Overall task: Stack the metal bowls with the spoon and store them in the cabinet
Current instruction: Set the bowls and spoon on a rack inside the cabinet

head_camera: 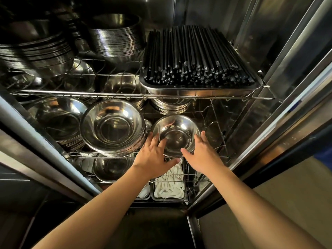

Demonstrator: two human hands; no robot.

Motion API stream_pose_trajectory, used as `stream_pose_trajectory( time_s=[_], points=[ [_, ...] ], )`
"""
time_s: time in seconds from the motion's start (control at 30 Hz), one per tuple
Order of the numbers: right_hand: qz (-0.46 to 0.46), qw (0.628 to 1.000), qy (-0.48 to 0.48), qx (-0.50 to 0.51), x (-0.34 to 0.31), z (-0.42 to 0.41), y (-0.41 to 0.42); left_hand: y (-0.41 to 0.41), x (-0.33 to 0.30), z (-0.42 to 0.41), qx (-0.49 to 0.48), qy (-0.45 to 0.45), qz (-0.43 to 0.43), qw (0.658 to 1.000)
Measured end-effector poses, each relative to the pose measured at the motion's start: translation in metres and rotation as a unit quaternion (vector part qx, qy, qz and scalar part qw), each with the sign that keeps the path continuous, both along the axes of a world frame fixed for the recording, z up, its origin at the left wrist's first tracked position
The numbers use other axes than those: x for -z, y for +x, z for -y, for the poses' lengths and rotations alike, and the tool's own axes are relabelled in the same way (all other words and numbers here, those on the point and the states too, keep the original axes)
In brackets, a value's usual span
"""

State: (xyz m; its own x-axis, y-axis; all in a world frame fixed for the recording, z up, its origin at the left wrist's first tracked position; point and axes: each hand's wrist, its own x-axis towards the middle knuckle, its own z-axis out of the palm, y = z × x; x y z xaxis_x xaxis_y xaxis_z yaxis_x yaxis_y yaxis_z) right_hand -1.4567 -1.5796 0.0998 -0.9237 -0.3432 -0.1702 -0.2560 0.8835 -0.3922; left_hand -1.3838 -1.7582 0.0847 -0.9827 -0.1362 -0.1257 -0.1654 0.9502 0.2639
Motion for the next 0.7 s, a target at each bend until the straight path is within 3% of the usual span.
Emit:
stream_pose_trajectory(
  time_s=[0.7],
  points=[
    [0.001,1.000,0.002,-0.028,0.002,0.011,0.000,0.009,0.000,0.008,-0.019,0.017,-0.015,1.000]
  ],
)
